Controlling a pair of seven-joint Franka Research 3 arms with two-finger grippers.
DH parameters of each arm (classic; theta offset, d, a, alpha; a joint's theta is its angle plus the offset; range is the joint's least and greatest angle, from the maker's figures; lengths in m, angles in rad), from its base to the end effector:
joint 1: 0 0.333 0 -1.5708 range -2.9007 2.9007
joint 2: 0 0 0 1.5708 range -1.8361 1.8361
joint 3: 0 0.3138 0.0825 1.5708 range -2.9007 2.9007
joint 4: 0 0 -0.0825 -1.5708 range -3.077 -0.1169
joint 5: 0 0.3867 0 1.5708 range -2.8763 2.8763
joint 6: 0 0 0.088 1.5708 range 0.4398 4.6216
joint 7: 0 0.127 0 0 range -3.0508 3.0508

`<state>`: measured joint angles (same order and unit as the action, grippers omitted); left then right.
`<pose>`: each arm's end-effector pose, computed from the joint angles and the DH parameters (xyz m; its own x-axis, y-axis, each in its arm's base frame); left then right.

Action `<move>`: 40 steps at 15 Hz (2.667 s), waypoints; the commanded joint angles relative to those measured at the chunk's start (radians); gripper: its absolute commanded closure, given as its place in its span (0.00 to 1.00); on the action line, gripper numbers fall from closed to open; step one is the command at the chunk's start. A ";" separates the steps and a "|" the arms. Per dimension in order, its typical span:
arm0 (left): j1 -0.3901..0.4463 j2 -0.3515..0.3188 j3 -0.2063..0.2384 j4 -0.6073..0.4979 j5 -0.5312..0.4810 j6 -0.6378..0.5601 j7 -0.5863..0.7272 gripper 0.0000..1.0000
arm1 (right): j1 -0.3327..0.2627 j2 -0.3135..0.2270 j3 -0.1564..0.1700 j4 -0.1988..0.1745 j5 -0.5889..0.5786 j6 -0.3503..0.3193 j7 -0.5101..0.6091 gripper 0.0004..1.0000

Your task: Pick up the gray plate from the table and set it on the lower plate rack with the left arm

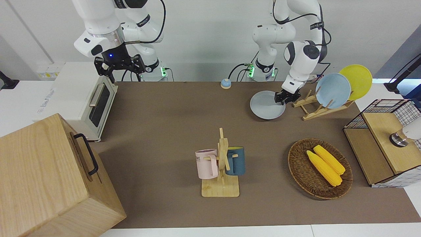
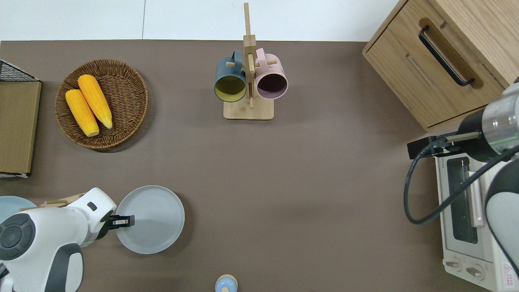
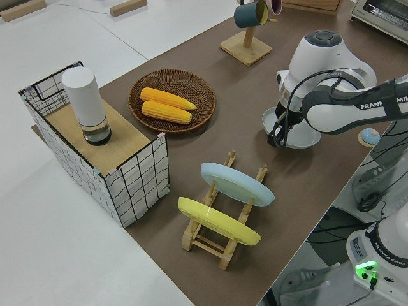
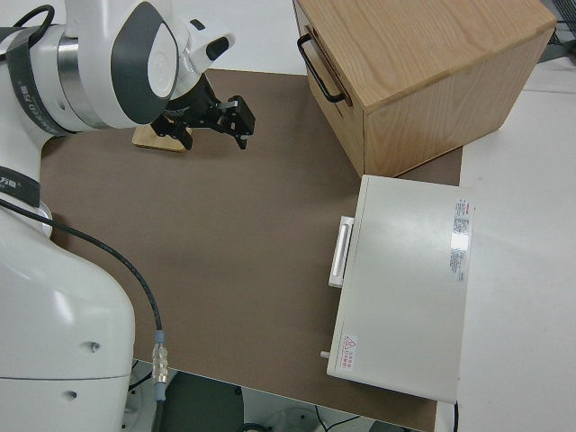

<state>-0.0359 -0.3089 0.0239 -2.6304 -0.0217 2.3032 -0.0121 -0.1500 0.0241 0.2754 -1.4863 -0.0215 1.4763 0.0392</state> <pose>0.4079 -0.0062 0.3250 0.9997 0.0133 -0.0189 0.0138 -0.9996 0.0229 0.5507 0.0646 0.6210 0.9959 0.0842 -0.0326 0.0847 -0.9963 0.0162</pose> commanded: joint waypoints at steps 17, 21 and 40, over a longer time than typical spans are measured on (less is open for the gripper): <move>-0.006 -0.085 0.001 0.519 0.170 -0.720 -0.109 1.00 | -0.019 -0.001 0.018 0.009 -0.002 -0.014 0.013 0.02; -0.016 -0.082 -0.045 0.553 0.343 -0.772 -0.169 1.00 | -0.019 -0.001 0.018 0.009 -0.002 -0.014 0.013 0.02; -0.016 -0.010 -0.200 0.412 0.934 -0.897 -0.551 1.00 | -0.019 -0.003 0.018 0.009 -0.002 -0.014 0.013 0.02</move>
<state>-0.0375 -0.3089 -0.1792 -2.1717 0.8365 1.4206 -0.5224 -0.1500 0.0242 0.2754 -1.4863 -0.0215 1.4763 0.0392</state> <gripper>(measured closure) 0.921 0.013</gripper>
